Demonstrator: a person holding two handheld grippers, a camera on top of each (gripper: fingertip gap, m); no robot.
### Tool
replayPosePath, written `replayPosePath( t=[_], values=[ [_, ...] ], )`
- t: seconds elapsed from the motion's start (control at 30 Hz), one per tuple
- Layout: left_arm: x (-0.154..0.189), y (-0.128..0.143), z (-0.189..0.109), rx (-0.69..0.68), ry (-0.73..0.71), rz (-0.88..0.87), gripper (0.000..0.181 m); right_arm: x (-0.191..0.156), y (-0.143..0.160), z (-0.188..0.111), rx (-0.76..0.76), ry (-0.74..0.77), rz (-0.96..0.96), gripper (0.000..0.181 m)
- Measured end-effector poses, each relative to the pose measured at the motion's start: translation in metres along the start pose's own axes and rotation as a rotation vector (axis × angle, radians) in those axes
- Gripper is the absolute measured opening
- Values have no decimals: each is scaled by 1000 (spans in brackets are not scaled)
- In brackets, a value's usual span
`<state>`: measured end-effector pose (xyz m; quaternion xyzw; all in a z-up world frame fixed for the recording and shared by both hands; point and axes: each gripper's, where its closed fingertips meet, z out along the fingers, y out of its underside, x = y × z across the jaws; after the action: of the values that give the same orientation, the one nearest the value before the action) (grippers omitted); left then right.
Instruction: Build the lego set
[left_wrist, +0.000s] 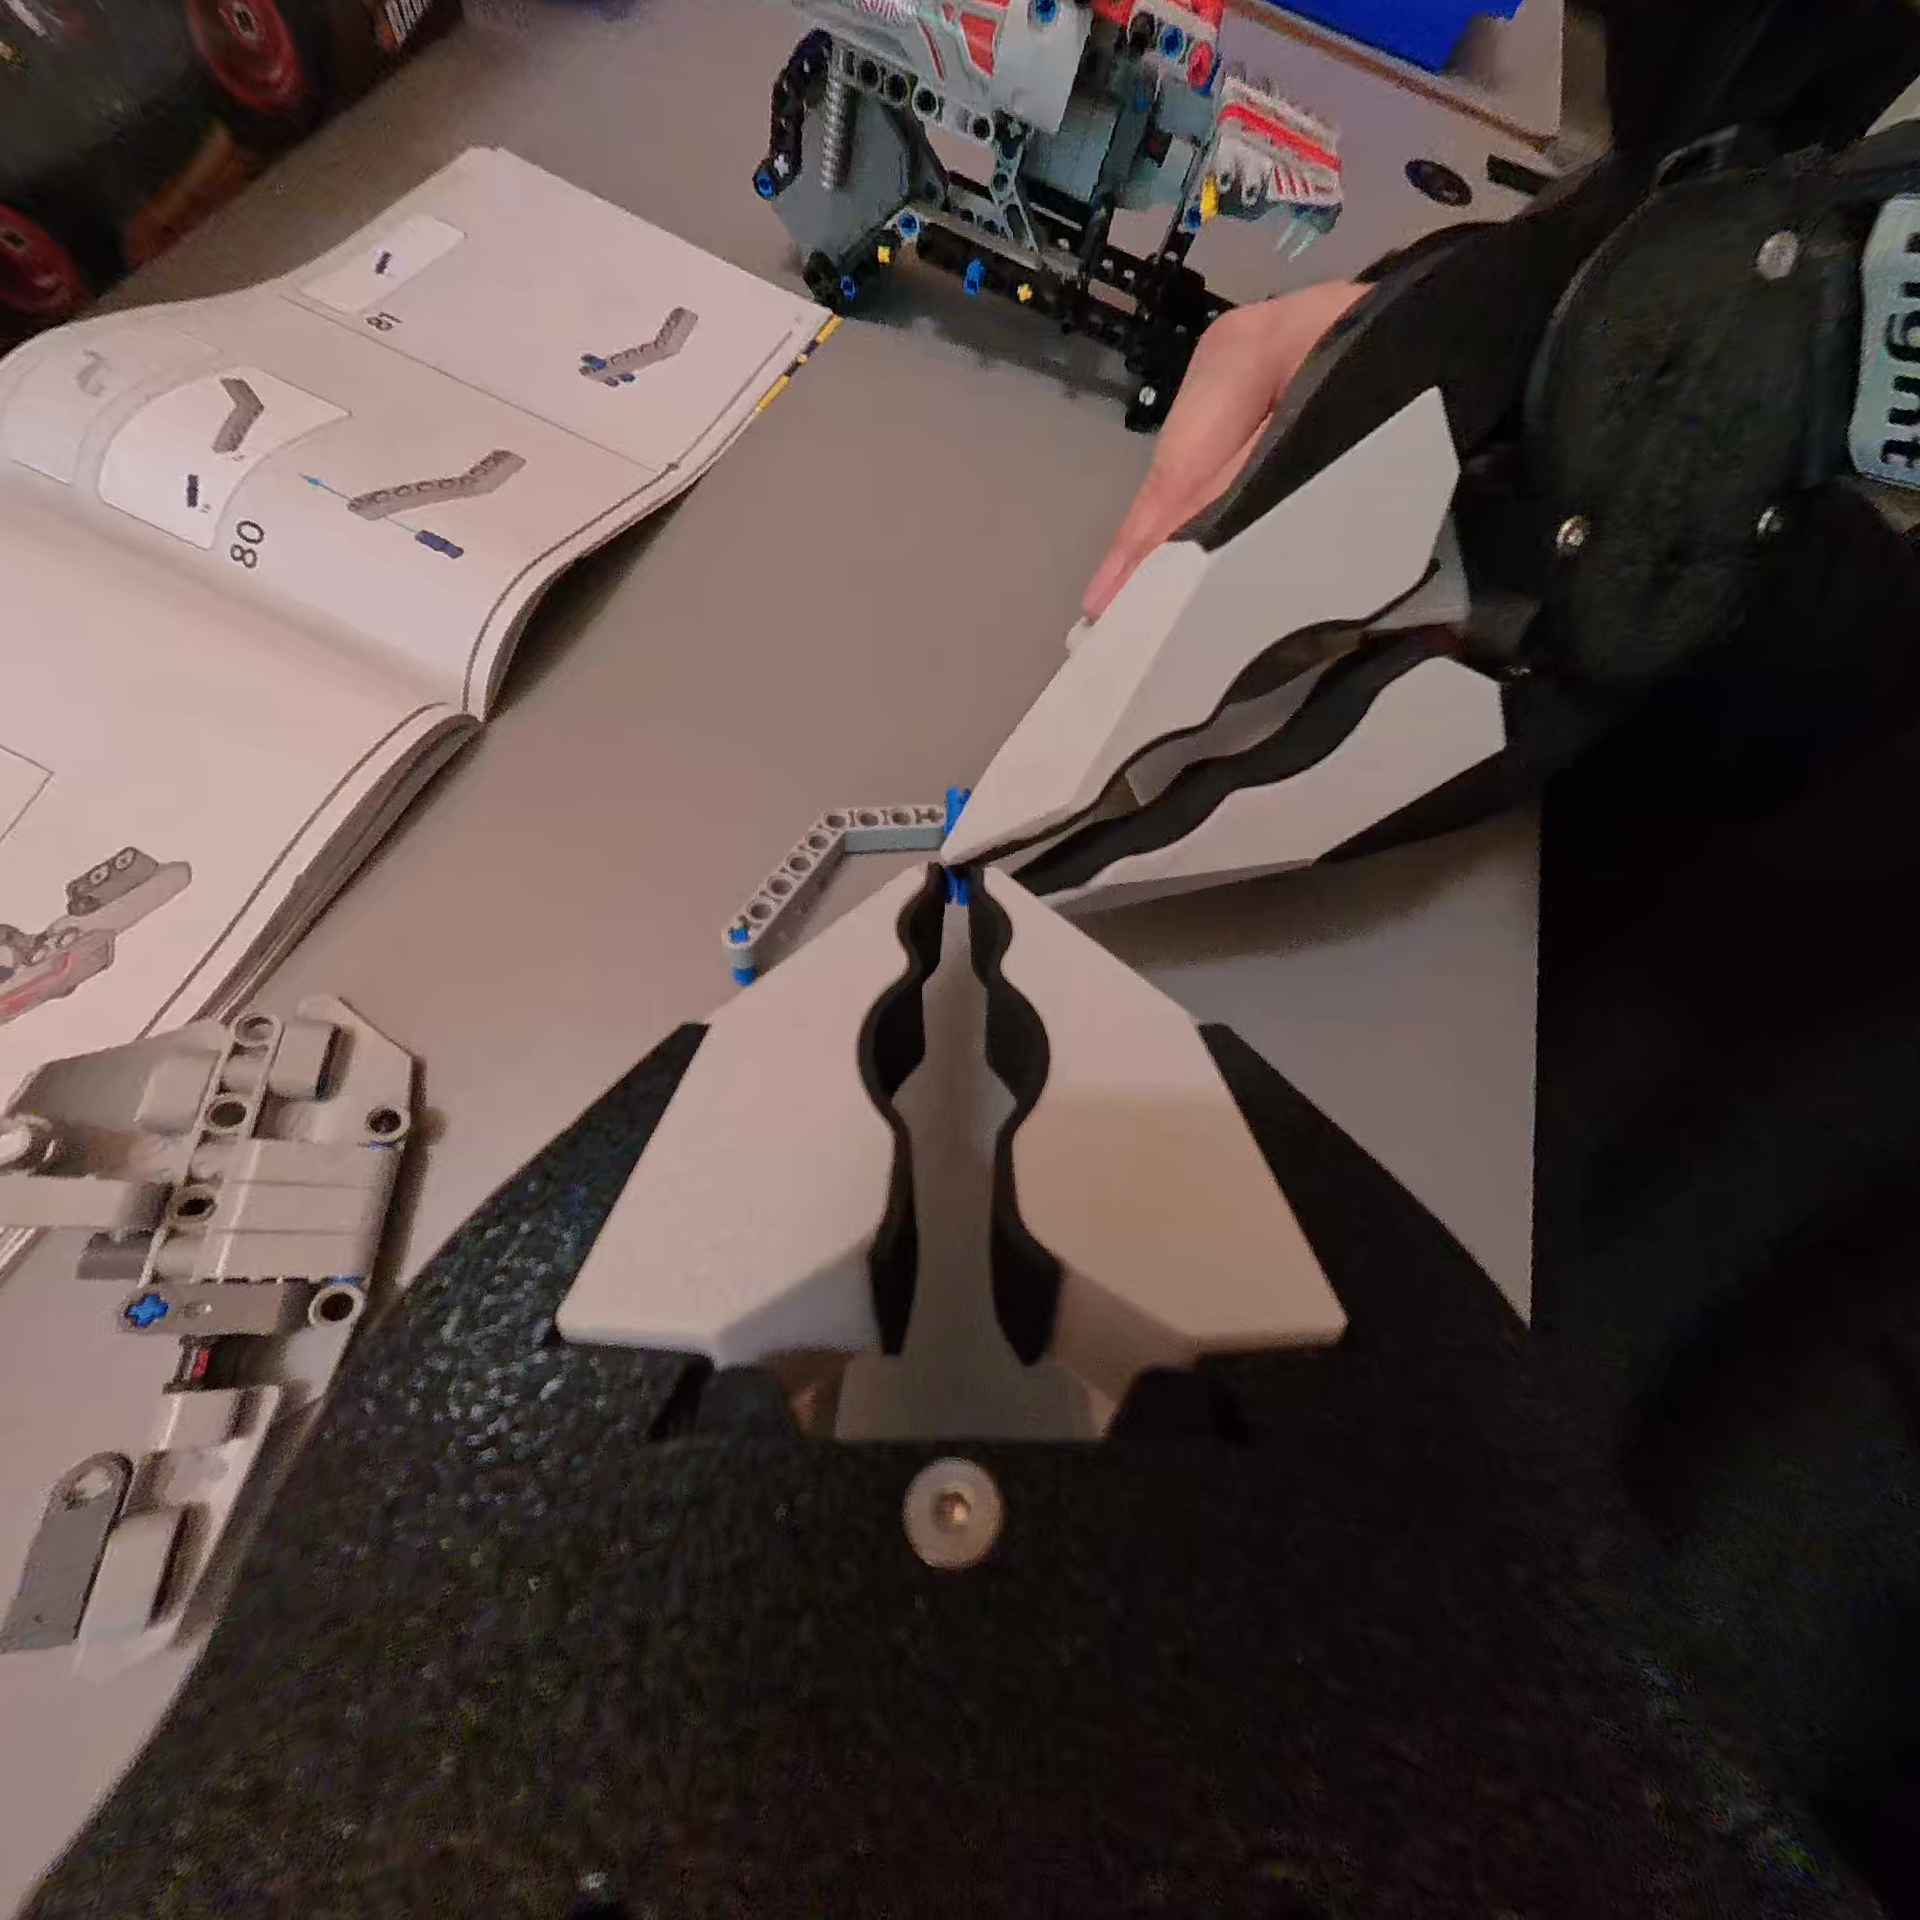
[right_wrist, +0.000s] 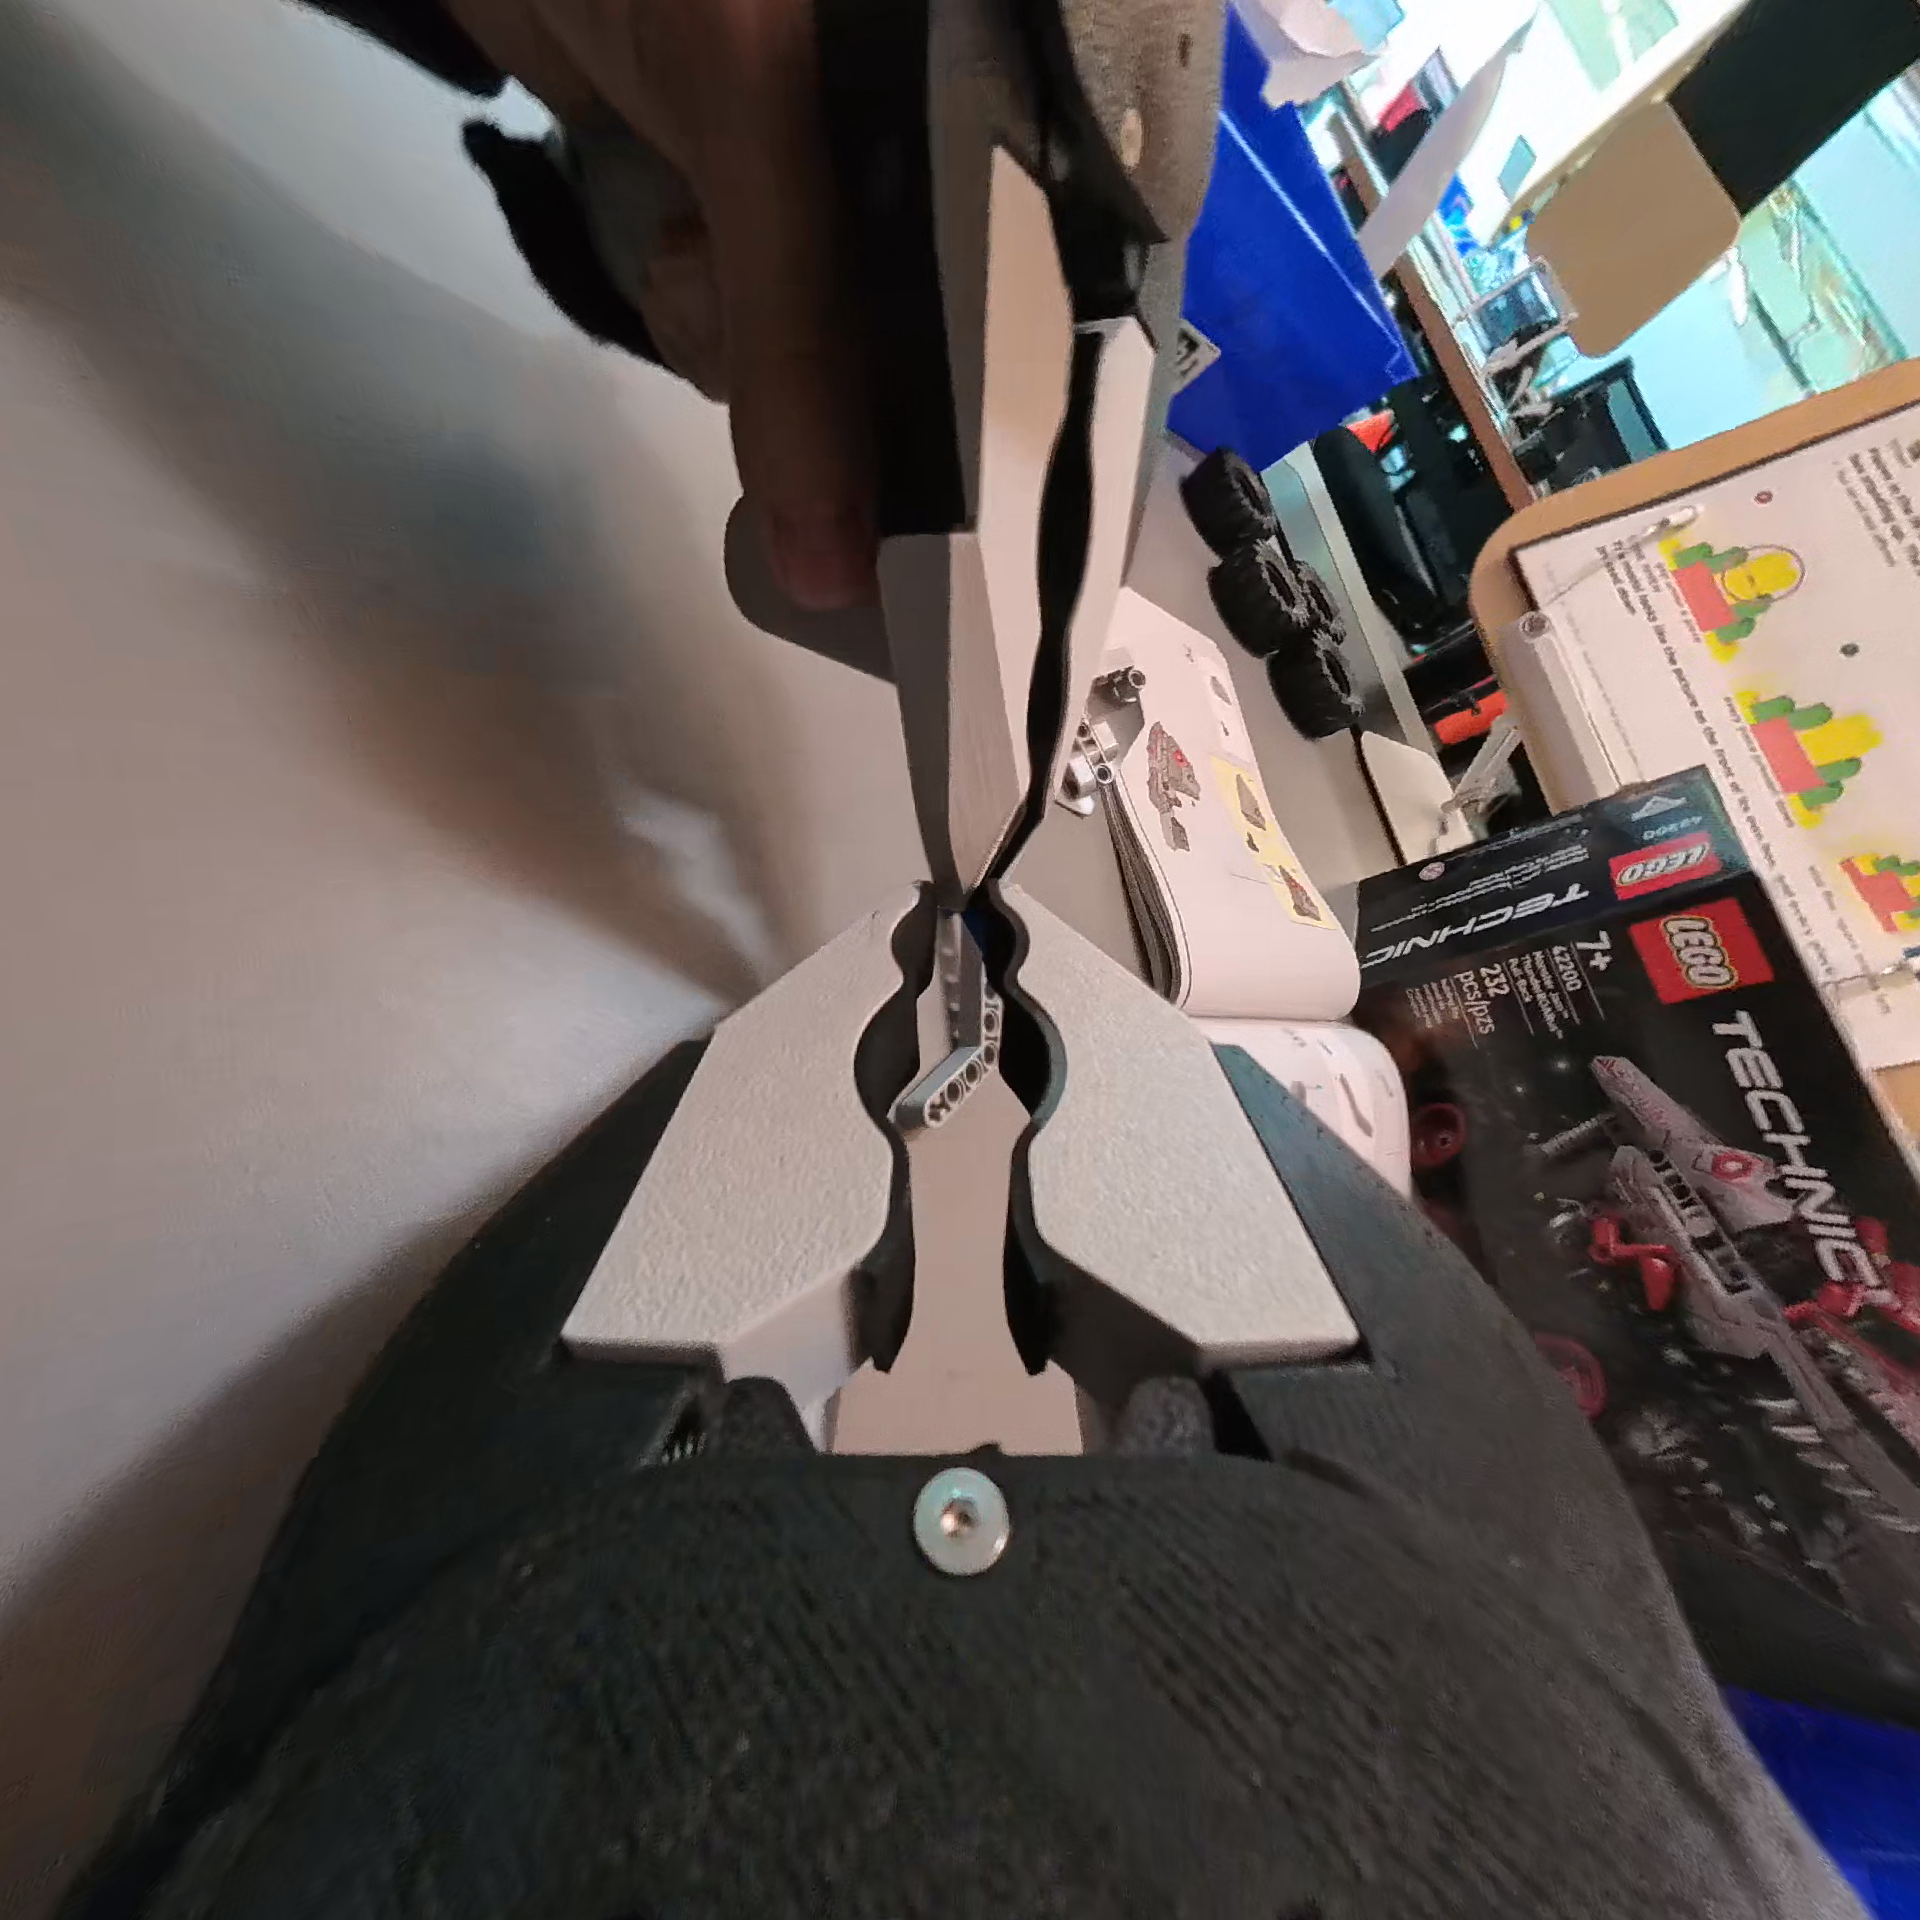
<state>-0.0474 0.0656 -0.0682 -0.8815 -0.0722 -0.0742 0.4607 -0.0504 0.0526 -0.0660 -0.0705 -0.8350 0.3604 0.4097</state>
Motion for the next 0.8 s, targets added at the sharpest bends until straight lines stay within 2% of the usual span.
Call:
replayPosePath(
  t=[0.8],
  values=[
    [-6, -10, 5, 93, 4, 42, 1, 11, 6, -1, 77, 13, 199, 4]
  ],
)
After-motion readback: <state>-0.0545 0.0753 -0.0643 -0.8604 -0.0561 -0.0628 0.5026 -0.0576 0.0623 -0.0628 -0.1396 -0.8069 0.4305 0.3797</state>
